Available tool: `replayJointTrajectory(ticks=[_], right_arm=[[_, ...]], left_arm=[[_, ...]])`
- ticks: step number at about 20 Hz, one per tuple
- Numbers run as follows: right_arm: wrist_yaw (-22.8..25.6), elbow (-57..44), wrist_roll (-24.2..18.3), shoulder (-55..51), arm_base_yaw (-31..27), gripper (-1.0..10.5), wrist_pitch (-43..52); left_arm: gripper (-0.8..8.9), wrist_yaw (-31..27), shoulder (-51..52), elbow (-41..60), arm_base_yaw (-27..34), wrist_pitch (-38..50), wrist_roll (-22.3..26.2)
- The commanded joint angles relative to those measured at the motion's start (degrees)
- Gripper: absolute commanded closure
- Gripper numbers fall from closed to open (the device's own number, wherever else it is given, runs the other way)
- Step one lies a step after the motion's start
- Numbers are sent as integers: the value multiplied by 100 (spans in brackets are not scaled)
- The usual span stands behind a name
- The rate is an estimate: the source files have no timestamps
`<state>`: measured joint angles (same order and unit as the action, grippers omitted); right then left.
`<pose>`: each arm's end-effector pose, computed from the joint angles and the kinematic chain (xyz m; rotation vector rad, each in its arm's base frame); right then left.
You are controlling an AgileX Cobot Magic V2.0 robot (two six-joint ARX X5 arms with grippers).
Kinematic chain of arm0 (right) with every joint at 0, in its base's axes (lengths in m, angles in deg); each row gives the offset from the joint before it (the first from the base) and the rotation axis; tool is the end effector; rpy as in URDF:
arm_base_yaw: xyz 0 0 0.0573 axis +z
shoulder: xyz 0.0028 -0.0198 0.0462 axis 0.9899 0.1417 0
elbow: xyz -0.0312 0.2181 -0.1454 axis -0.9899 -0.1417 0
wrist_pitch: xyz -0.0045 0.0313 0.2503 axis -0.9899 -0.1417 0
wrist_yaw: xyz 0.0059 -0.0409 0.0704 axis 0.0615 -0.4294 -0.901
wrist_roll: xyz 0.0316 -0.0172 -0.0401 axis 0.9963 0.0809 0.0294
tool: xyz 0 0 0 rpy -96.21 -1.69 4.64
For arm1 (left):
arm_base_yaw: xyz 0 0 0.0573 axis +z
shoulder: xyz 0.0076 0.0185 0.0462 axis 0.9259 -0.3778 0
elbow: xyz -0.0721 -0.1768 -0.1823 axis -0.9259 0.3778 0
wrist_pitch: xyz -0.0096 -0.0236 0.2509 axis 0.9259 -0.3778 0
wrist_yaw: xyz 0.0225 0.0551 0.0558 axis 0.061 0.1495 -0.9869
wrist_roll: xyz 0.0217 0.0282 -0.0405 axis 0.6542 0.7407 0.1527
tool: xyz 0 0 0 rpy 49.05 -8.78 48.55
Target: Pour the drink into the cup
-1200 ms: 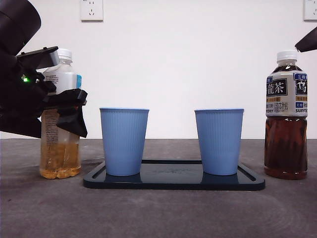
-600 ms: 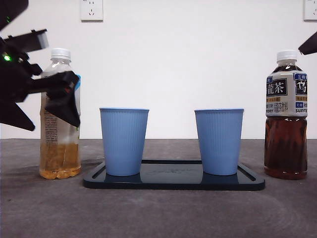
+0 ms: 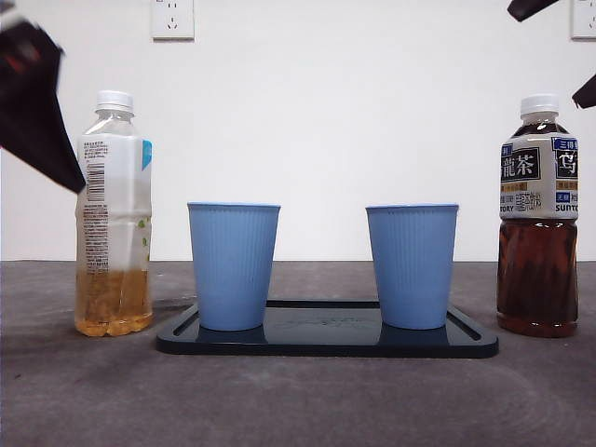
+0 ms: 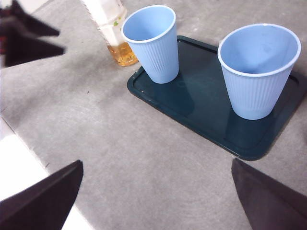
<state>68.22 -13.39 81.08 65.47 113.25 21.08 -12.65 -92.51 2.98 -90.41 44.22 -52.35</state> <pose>0.0948 0.0683 0.2724 0.0998 0.6476 0.7811 0.1557 -0.0685 0.2390 0.0009 0.7581 -0.4412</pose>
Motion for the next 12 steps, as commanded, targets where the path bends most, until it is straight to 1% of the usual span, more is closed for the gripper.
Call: replayJointTrajectory(ticks=[1, 3, 4, 6, 7, 8, 10, 11, 12], right_arm=[[17, 92, 101, 120, 35, 453, 59], [17, 92, 140, 197, 35, 453, 59], [17, 92, 168, 234, 35, 453, 59], [24, 92, 262, 291, 35, 455, 59], [37, 92, 280, 315, 35, 490, 57], [44, 92, 280, 345, 35, 550, 61], [42, 92, 275, 348, 35, 748, 63], [42, 92, 262, 345, 35, 879, 66], [46, 92, 240, 345, 35, 944, 66]], left_arm=[[314, 750, 299, -87, -35, -245, -17], [317, 1379, 599, -87, -35, -435, -79], [318, 1587, 745, -87, -35, -503, -83], [331, 1663, 1012, -87, -35, -579, -107], [385, 1663, 1126, -87, -35, -612, -160], [471, 1663, 1226, -87, -35, -629, -201], [698, 1663, 1388, -87, -33, -616, -203], [816, 1663, 1445, -87, -33, -610, -203], [804, 1661, 1473, -87, -33, -614, -201]])
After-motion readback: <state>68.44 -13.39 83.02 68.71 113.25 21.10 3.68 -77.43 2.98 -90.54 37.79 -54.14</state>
